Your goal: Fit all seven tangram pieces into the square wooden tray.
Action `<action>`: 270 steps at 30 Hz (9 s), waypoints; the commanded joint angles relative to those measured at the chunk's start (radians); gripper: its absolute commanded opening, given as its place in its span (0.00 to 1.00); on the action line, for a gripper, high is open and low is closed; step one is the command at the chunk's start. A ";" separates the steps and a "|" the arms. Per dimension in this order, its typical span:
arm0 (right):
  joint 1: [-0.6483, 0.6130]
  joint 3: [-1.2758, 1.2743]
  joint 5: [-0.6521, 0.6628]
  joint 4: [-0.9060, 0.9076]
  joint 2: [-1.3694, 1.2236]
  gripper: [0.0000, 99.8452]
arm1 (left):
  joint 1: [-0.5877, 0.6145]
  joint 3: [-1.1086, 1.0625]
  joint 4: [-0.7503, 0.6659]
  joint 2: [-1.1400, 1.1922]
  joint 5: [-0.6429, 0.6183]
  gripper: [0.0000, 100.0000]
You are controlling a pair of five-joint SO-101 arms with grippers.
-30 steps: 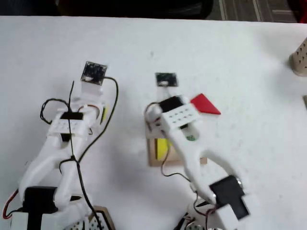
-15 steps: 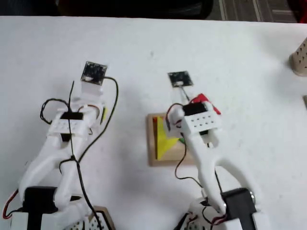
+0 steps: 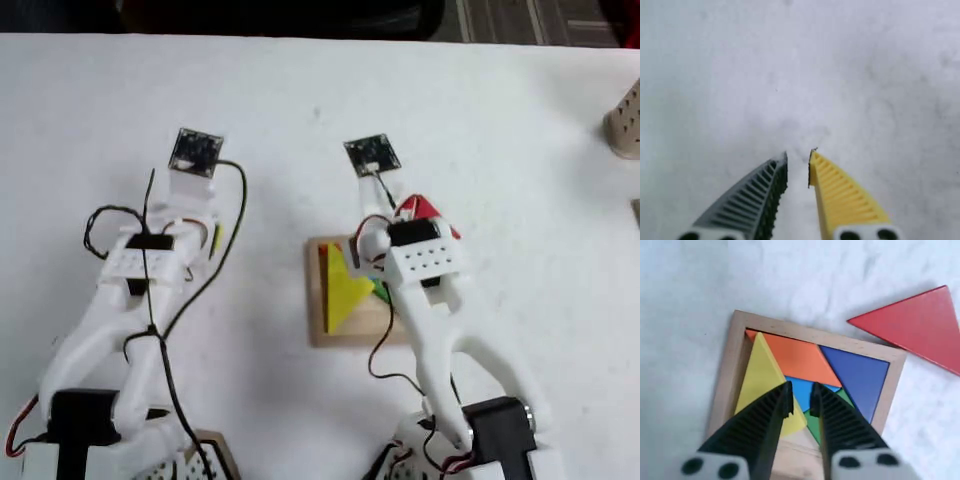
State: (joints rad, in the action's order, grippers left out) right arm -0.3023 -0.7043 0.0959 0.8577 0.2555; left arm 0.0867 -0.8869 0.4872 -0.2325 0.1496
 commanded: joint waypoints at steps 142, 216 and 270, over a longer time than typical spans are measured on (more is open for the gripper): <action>0.242 0.381 -0.038 -0.042 -0.337 0.15 | -0.007 -0.005 -0.028 -0.015 0.002 0.11; 0.274 1.123 0.420 0.374 -1.015 0.43 | -0.004 -0.005 -0.029 -0.015 0.008 0.11; 0.344 1.341 0.520 0.731 -1.021 0.35 | -0.004 -0.003 -0.029 -0.015 0.008 0.11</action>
State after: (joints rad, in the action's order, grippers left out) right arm 0.0169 0.6030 0.6314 1.5635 -0.8170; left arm 0.0867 -0.8976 0.4872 -0.2325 0.1496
